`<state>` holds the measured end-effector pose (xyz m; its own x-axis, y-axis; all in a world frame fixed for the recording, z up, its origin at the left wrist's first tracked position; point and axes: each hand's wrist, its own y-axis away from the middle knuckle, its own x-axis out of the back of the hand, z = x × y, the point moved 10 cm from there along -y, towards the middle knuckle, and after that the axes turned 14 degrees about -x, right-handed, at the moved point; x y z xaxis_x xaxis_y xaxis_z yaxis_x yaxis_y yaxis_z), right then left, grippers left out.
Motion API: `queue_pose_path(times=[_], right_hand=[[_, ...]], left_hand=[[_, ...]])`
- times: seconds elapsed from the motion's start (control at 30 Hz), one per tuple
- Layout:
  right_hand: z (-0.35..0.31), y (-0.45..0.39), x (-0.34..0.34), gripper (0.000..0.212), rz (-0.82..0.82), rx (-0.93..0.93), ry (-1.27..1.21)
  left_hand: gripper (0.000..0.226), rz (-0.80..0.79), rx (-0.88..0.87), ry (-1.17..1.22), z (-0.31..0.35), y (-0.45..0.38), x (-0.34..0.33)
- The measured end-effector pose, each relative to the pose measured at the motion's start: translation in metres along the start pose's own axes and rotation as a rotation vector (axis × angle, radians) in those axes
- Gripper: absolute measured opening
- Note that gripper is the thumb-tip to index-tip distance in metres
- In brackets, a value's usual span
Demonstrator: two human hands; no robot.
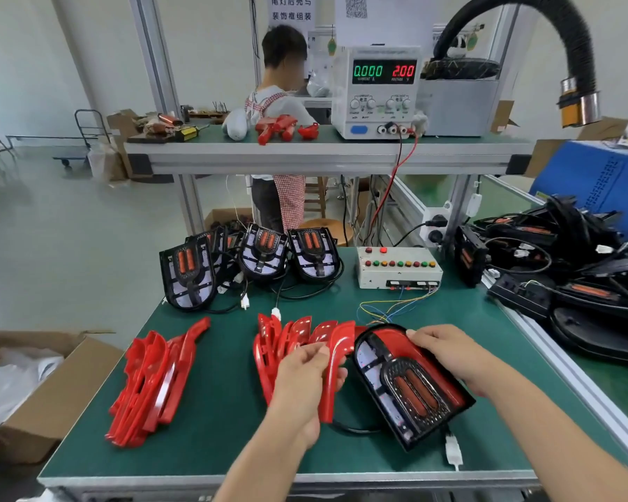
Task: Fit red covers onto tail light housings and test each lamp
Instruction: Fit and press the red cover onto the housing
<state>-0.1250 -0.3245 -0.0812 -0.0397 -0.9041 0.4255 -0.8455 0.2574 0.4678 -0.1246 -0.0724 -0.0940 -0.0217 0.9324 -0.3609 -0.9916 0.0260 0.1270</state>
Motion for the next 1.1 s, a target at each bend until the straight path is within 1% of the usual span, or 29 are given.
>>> queue_pose_path(times=[0.13, 0.2, 0.3, 0.37, 0.47, 0.53, 0.6, 0.67, 0.77, 0.9, 1.1], right_hand=[[0.014, 0.014, 0.014, 0.04, 0.136, 0.017, -0.218], [0.024, 0.019, 0.015, 0.041, 0.207, 0.005, -0.308], [0.038, 0.029, 0.009, 0.036, 0.29, -0.016, -0.444], [0.044, 0.036, 0.002, 0.035, 0.336, -0.015, -0.502], [0.05, 0.044, -0.006, 0.036, 0.395, 0.007, -0.555], [0.049, 0.048, -0.009, 0.035, 0.427, 0.03, -0.582], [0.049, 0.05, -0.011, 0.035, 0.454, 0.038, -0.599], [0.05, 0.051, -0.013, 0.036, 0.467, 0.042, -0.602], [0.052, 0.051, -0.012, 0.037, 0.476, 0.052, -0.594], [0.056, 0.051, -0.011, 0.038, 0.481, 0.058, -0.61], [0.062, 0.049, -0.012, 0.037, 0.463, 0.05, -0.634]], left_hand=[[0.015, 0.045, 0.0, -0.004, -0.015, -0.002, -0.022], [0.013, 0.032, -0.026, -0.022, -0.016, -0.004, -0.034], [0.015, -0.024, -0.122, -0.119, -0.009, -0.009, -0.048], [0.017, -0.056, -0.219, -0.273, 0.001, -0.012, -0.052], [0.019, -0.114, -0.4, -0.598, 0.022, -0.01, -0.06], [0.02, -0.126, -0.51, -0.774, 0.034, -0.004, -0.065], [0.018, -0.125, -0.623, -0.914, 0.042, 0.002, -0.069], [0.014, -0.129, -0.69, -1.0, 0.046, 0.008, -0.073], [0.014, -0.132, -0.758, -1.065, 0.048, 0.014, -0.077], [0.018, -0.124, -0.752, -1.118, 0.041, 0.017, -0.077], [0.02, -0.146, -0.782, -1.123, 0.037, 0.018, -0.08]])
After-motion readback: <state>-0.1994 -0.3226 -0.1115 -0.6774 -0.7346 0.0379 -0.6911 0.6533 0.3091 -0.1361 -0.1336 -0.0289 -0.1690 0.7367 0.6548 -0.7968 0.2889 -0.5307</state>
